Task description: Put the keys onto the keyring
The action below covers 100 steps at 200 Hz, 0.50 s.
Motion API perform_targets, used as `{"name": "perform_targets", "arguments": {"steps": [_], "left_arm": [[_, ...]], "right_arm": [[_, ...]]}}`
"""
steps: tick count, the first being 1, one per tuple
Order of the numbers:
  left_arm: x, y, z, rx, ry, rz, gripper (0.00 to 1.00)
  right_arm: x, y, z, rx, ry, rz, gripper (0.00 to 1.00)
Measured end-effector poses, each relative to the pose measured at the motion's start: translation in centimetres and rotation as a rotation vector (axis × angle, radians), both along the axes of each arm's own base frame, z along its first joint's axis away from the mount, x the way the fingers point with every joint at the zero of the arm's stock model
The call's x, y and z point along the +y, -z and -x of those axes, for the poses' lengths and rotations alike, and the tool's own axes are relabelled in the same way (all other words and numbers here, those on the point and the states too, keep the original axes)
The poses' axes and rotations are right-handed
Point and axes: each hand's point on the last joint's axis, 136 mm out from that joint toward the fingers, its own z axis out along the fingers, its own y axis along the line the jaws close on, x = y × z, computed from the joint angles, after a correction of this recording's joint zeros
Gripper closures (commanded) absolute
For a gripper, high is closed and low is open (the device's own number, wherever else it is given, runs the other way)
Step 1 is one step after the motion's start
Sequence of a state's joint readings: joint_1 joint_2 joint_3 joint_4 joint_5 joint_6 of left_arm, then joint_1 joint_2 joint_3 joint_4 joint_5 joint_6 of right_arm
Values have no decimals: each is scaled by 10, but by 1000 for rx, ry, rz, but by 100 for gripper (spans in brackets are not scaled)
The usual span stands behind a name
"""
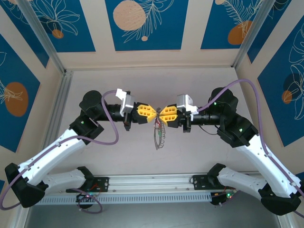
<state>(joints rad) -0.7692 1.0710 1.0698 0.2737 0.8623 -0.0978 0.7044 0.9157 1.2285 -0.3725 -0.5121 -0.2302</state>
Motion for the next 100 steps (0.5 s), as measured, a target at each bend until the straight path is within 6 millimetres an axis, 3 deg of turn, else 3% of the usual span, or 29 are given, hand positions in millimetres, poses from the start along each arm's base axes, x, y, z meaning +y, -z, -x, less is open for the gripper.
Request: {"name": "perform_targets", "arguments": {"steps": [25,100], "left_arm": [[0,-1,0,-1,2,5,100],[-1,-1,-1,-4,2,10,100]], "right_arm": [[0,-1,-2,-3,11,-2,73],[0,-3,-9,-15,48,-9,75]]}}
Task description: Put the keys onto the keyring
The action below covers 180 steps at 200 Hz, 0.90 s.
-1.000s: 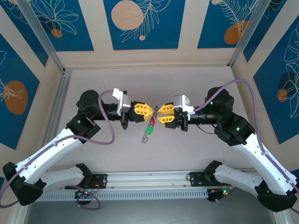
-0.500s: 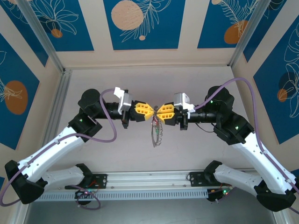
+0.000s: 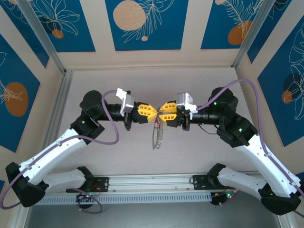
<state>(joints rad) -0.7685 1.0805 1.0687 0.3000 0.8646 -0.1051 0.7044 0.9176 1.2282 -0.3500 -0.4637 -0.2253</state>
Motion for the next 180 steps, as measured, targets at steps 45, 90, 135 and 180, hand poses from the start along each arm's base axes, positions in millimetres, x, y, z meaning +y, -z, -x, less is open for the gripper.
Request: {"name": "perform_targets", "arguments": {"steps": [45,90,135,180], "left_arm": [[-1,0,-1,0,0,2,100],[0,-2,-1,0,0,7,100],[1,5,-12,-11,-90,-107,70],[14,-8,-22,-77,-230,-241,67]], "right_arm": [[1,-1,0,9,-4,-7,86],[2,-1,0,14,-10,-9,100],[1,8,-13,20,51,53,100],[2,16,-28,-13,121,153,100]]}}
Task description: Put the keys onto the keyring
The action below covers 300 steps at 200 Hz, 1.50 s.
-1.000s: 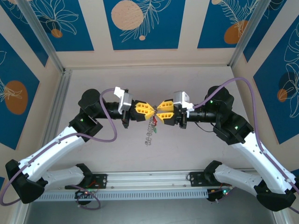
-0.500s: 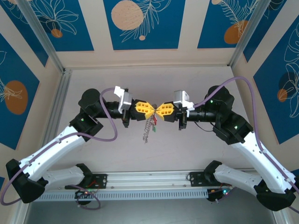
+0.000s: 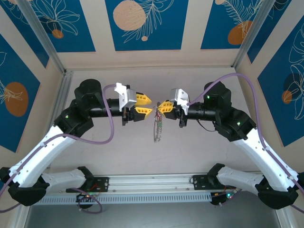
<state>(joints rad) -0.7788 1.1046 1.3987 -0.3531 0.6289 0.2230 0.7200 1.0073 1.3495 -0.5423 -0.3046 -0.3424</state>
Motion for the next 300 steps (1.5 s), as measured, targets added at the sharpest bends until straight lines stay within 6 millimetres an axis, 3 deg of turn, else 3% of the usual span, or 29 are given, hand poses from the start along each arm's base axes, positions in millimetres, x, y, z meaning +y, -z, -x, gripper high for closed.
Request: {"name": "perform_targets", "arguments": {"steps": [65,85,184,230,240,267,300], "left_arm": [[-9,40,-17,16,-82,-237,67],[-6,47,-19,17,-98,-274,72],[0,60,-20,16,-121,-341,79],[-2,64,-19,18,-112,-354,93],[-3,64,-17,17,-106,-354,100],[-4,62,-15,4,-89,-349,100],[-5,57,-12,-2,-75,-326,100]], "right_arm": [[12,18,-8,-42,23,173,100],[13,25,-10,-42,28,216,100],[16,32,-7,-79,-1,278,100],[15,34,-6,-100,-12,291,100],[15,33,-5,-108,-12,292,100],[13,31,-3,-125,-12,288,100],[12,25,4,-131,-27,244,71]]}}
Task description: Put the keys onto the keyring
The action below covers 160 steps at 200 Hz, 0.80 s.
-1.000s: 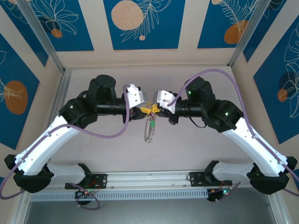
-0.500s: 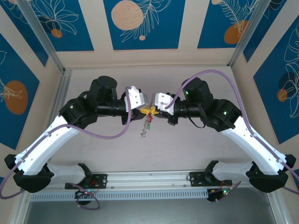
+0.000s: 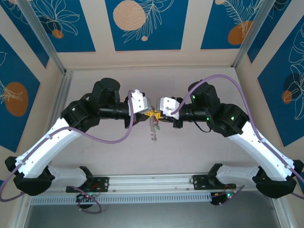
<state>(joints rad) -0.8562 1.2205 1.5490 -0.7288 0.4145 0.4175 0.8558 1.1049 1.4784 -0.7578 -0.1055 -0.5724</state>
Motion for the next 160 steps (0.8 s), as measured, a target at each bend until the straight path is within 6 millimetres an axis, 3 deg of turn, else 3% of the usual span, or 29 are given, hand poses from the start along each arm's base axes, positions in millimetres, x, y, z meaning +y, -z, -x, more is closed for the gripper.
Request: {"name": "perform_targets", "arguments": {"steps": [35,65,121,160], "left_arm": [[-1,5,4,14,11,32,100],[-3,3,17,19,68,109,100],[1,-30,39,-19,152,295,100],[1,-41,43,-19,177,364,100]], "right_arm": [[-3,-12,9,16,-28,-82,70],[-4,-9,12,53,-28,-103,73],[-7,-10,23,83,-60,-133,77],[-7,-13,29,85,-88,-153,83]]}}
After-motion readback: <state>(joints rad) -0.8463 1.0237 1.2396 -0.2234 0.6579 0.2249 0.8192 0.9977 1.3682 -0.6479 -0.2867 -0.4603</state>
